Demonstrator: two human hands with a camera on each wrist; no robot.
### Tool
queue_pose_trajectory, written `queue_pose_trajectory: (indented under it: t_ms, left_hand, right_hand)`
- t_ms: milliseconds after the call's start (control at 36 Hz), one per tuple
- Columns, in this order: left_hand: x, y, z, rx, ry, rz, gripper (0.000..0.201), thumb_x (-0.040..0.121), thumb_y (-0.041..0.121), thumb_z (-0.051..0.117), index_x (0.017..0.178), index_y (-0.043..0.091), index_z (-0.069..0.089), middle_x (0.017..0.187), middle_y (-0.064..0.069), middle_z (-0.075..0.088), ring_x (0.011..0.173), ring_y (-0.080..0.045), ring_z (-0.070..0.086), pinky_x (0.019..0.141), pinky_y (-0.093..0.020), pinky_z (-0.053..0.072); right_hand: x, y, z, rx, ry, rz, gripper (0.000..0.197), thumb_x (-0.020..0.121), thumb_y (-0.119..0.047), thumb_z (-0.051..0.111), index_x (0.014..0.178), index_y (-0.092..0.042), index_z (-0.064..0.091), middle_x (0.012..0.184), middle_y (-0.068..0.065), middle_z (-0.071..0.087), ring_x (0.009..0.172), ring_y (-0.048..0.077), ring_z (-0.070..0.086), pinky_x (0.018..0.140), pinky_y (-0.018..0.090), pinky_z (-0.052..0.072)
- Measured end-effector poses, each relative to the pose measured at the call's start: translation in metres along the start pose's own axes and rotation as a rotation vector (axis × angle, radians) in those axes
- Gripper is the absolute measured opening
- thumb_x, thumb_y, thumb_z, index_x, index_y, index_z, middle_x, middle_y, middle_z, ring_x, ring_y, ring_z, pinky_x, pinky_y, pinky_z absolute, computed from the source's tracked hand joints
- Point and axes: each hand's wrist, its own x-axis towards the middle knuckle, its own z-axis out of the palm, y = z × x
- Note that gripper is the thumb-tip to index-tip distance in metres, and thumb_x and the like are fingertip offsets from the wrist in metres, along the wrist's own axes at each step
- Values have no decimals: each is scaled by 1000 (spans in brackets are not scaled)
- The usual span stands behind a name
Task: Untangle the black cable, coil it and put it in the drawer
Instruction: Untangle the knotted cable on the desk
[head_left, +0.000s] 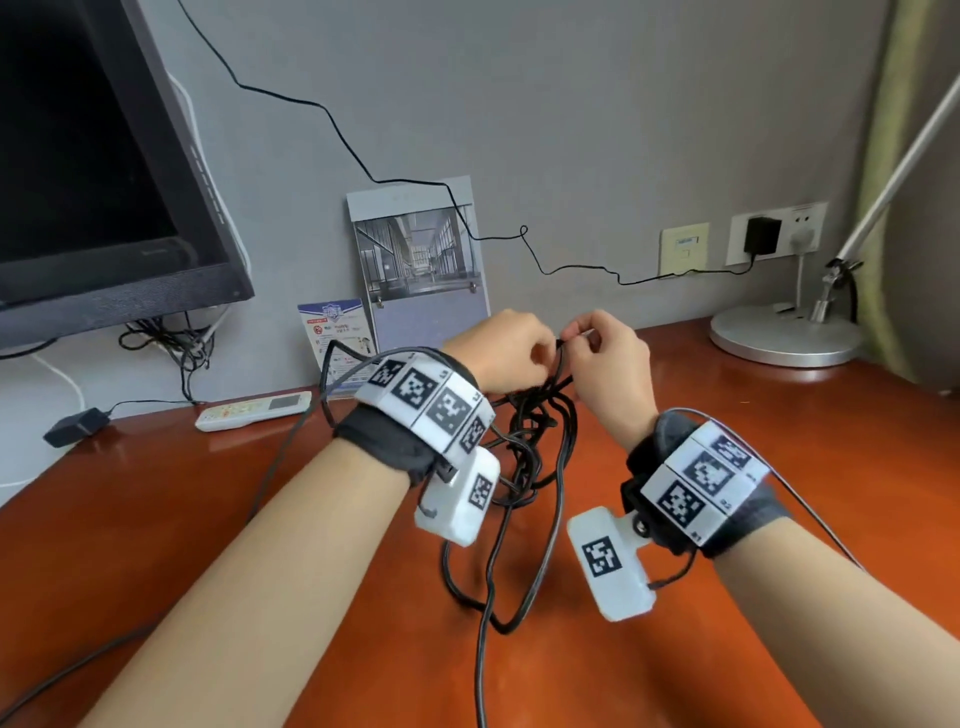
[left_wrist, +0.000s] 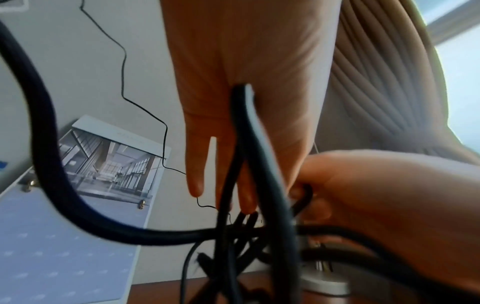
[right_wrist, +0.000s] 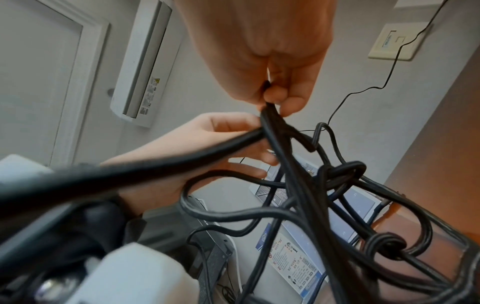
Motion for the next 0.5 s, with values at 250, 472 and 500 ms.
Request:
queue_pose_trajectory:
  t_ms: [250,472,500]
  left_hand:
    - [5,2,8,153,-129,-13,15,86,16,55,81,27,63,91,-2,65,85,-25,60,66,-32,44]
    - [6,-2,6,291,-186,84,22,88,15,50,71,29,46,82,1,54,78,-22,52,62,-29,35]
    - [5,-2,4,316,-192,108,17,88,16,51,77,28,51,86,2,55,80,-20,52,63,-29,35]
  right_hand:
    - [2,-7,0,8,-28,1,21,83,0,43,81,-15,59,60,-6,53,54,4,46,49,11,33]
    - [-1,-6,-3,15,-72,6,20,84,-1,42,82,-12,59,60,-4,55,63,28,62,66,40,51]
    - [-2,-6,-5,7,-81,2,20,84,0,42,83,-11,59,58,-4,54,62,30,62,65,43,53]
